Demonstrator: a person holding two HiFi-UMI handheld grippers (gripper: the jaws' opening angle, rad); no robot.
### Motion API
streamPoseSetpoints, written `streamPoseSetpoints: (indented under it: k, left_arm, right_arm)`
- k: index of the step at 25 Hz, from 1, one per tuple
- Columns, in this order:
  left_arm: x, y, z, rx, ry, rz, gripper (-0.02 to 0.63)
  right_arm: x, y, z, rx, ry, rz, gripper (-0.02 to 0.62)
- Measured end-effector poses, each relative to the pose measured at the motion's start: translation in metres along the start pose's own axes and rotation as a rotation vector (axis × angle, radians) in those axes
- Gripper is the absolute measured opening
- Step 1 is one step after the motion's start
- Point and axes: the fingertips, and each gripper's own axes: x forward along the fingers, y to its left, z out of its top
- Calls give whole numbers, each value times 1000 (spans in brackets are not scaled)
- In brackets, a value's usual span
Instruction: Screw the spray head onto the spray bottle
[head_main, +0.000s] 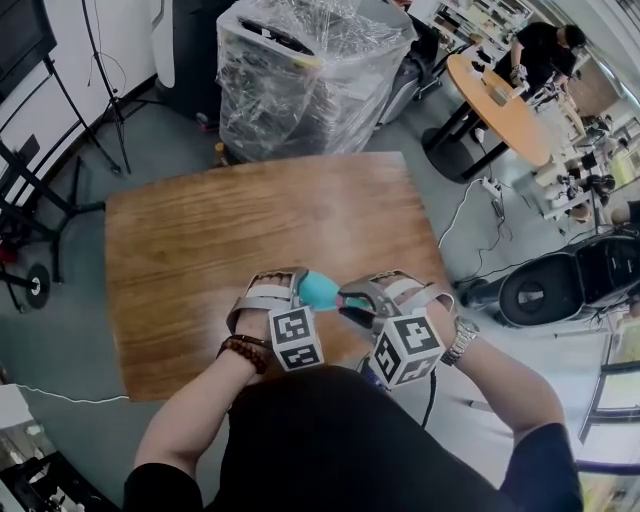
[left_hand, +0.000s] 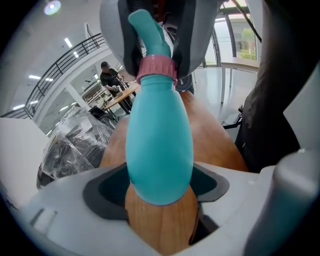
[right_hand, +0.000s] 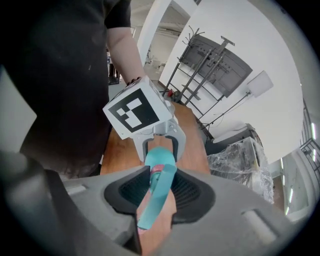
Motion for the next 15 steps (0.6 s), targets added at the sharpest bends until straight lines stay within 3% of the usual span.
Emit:
streamPoseSetpoints:
  k: [4,9,13,15]
  left_arm:
    - [-2,-5,1,-7,18,-13,391]
    - [2,-13,-1,-31,66,-56,387]
    - [4,-15,-2,-43,93,-50,383]
    - [5,-17,-3,-34,110,-39,382]
  right_arm:
    - [0,4,1,-42,43,14,118]
    - [7,9,-2,-147,174,26,118]
    - [13,12,-9,-97,258,59,118]
    - [14,11,-10,22,277,93,118]
